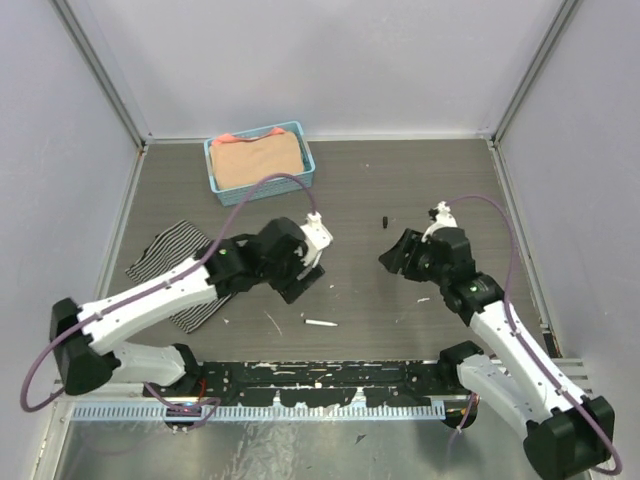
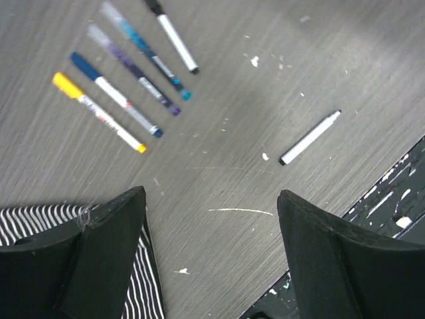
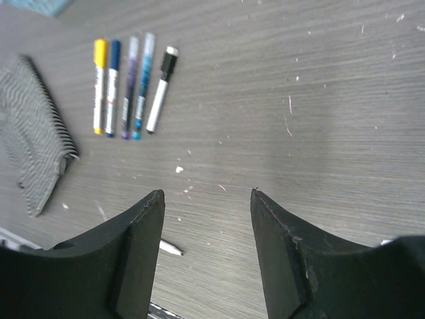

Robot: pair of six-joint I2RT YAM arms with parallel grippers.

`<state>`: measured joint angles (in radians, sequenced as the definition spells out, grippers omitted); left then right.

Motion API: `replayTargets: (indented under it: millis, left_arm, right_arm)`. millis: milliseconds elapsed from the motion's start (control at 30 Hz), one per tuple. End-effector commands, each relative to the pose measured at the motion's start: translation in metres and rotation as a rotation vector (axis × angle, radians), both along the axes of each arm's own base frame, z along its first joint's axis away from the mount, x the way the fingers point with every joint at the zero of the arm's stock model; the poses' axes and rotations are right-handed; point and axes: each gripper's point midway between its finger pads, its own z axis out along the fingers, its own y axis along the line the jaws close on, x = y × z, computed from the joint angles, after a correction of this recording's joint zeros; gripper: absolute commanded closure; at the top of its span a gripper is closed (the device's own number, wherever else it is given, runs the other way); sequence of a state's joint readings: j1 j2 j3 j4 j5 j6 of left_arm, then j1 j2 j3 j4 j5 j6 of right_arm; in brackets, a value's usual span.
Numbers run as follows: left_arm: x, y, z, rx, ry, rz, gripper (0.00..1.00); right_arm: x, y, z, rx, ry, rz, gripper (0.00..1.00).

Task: Insert the pens into the pen caps
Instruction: Pick up the pen from the center of the board.

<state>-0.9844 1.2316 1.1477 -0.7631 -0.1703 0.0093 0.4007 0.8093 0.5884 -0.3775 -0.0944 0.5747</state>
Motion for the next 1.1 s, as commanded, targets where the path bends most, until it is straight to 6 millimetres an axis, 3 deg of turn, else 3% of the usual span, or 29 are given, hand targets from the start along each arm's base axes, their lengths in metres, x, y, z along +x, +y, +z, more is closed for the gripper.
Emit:
replayTargets:
  millis: [0,133,267,433,633,1067]
  left_arm:
    - [-0.019,-0.027,-0.034,0.105,0.025,-0.165,0.13]
    - [-0.038,-0.043,-0.066,0.156,0.114,-0.29,0.13]
    - [-0.066,-0.056,-0.09,0.183,0.221,-0.42,0.13]
    - [-0.069,-0.053,-0.121,0.268,0.261,-0.451,0.15]
    - [-0.079,-0.056,-0.14,0.289,0.324,-0.485,0.2]
    - [-0.06,-0.068,-0.167,0.345,0.284,-0.461,0.27]
  right_arm:
    - [0.004,0.009,0.05,0.204,-0.125,0.072,0.4]
    - [0.0,-0.006,0.085,0.262,-0.234,0.021,0.4]
    - [-0.018,-0.013,0.139,0.317,-0.373,-0.002,0.4]
    - [-0.047,-0.022,0.191,0.293,-0.506,0.016,0.4]
    - [-0.058,-0.02,0.204,0.297,-0.52,0.049,0.4]
    - [-0.068,-0.017,0.216,0.286,-0.531,0.09,0.4]
